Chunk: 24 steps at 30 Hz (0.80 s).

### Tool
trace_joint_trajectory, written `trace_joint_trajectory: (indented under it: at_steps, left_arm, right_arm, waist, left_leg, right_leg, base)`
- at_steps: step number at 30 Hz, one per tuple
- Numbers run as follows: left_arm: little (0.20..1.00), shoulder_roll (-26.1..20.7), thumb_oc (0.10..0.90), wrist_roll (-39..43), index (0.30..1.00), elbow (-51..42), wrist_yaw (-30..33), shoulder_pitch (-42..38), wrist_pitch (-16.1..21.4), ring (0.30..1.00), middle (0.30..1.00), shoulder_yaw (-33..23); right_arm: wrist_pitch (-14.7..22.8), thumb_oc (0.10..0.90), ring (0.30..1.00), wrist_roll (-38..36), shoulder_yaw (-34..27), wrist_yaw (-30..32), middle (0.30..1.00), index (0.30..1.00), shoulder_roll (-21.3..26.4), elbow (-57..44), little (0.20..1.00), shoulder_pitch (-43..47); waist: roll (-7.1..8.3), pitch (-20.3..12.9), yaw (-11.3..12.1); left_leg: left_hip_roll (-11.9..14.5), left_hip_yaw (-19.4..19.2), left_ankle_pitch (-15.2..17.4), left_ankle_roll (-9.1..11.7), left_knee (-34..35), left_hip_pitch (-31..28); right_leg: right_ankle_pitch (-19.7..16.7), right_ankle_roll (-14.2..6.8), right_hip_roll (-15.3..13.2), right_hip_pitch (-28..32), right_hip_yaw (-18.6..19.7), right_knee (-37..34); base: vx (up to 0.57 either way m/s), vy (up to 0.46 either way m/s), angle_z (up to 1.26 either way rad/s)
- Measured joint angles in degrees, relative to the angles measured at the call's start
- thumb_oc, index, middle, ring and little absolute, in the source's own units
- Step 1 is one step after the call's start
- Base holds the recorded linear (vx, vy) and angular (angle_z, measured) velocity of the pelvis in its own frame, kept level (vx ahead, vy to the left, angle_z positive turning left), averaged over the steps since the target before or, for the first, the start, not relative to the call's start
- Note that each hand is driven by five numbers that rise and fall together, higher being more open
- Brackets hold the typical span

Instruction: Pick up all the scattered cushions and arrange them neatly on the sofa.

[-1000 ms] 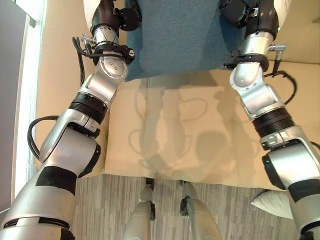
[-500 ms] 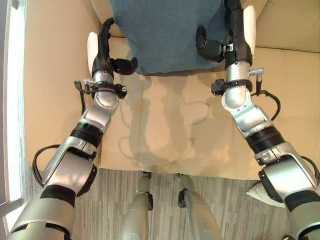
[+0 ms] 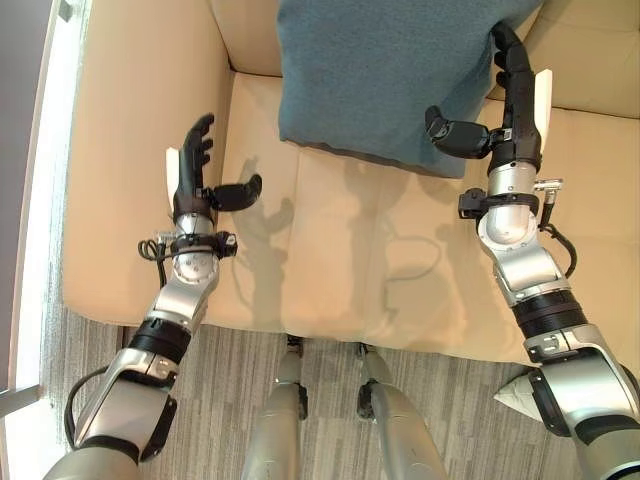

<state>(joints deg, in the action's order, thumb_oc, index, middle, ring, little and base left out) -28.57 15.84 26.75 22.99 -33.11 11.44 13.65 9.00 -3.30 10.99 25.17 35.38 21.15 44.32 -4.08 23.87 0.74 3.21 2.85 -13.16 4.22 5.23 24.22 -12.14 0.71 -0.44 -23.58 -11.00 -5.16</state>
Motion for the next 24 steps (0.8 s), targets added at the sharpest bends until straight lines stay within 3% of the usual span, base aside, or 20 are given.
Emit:
trace_joint_trajectory:
  at_steps: [3,5,9,12,17,21,24]
  left_arm:
    - [0.900,2.6,0.800,0.0,0.900,-6.5,-1.5,9.8,0.4,0.900,0.900,-3.4]
    - [0.900,4.1,0.800,-0.1,0.900,-7.8,-3.7,19.0,2.2,0.900,0.900,-3.5]
    - [0.900,6.5,0.800,-0.2,0.900,-9.2,-7.7,32.5,2.5,0.900,0.900,-4.8]
    - [0.900,9.3,0.800,-0.1,0.900,-3.0,-11.4,37.9,2.5,0.900,0.900,-5.6]
    - [0.900,14.2,0.800,0.1,0.900,11.9,-13.7,43.9,1.8,0.900,0.900,-7.9]
    - [0.900,16.6,0.800,-0.1,0.900,24.6,-14.8,45.6,0.3,0.900,0.900,-8.2]
    - [0.900,17.7,0.800,-0.1,0.900,27.7,-14.8,45.4,0.1,0.900,0.900,-8.1]
  right_arm:
    - [0.4,0.800,0.900,-0.3,-3.2,-1.8,0.900,0.900,0.2,-6.0,0.900,-9.0]
    - [2.1,0.800,0.900,-0.3,-4.1,-5.3,0.900,0.900,0.0,-10.2,0.900,-19.7]
    - [4.5,0.800,0.900,0.2,-6.1,-10.5,0.900,0.900,-2.1,-12.9,0.900,-33.1]
    - [4.3,0.800,0.900,0.3,-9.0,-13.2,0.900,0.900,-6.3,-7.5,0.900,-40.4]
    - [3.1,0.800,0.900,-0.1,-9.0,-15.4,0.900,0.900,-12.0,6.1,0.900,-47.5]
    - [2.2,0.800,0.900,-2.2,-4.7,-17.5,0.900,0.900,-14.5,16.9,0.900,-51.1]
    - [2.3,0.800,0.900,-2.4,-3.0,-17.6,0.900,0.900,-15.1,23.0,0.900,-51.5]
  waist:
    - [0.04,0.3,0.1]
    - [0.07,0.3,0.0]
    - [0.26,-0.1,-0.3]
    - [1.07,-0.9,-0.3]
    - [2.49,-5.4,-1.1]
    - [2.55,-11.5,-1.4]
    - [2.13,-12.9,-1.4]
  left_leg:
    - [-0.2,-0.3,0.0,0.0,0.0,-3.8]
    - [-0.4,-0.4,0.3,0.2,0.0,-8.1]
    - [0.2,-0.7,3.4,-0.6,0.0,-12.0]
    - [0.2,-1.0,4.2,-0.9,0.0,-13.4]
    - [0.3,-1.7,5.1,-1.0,0.0,-16.5]
    - [0.7,-2.3,6.7,-1.3,0.1,-19.6]
    - [0.8,-1.7,6.8,-1.5,0.1,-21.3]
  right_leg:
    - [1.4,-0.2,-0.4,4.3,-0.3,0.0]
    - [3.0,-1.6,-0.7,9.1,-0.3,0.0]
    - [4.9,-1.6,0.0,13.0,-0.3,-0.1]
    - [5.5,-1.7,0.0,14.3,0.3,-0.1]
    - [6.2,-1.9,0.0,17.1,0.4,-0.1]
    - [7.3,-1.6,0.3,20.0,0.6,-0.1]
    - [7.5,-1.5,0.5,22.1,0.3,-0.1]
  base:
    - [0.02,-0.022,0.18]
    - [0.05,-0.021,0.23]
    - [0.03,-0.015,0.00]
    - [0.02,-0.029,-0.05]
    - [0.02,-0.036,-0.06]
    - [0.03,-0.059,-0.04]
    - [-0.05,-0.081,0.08]
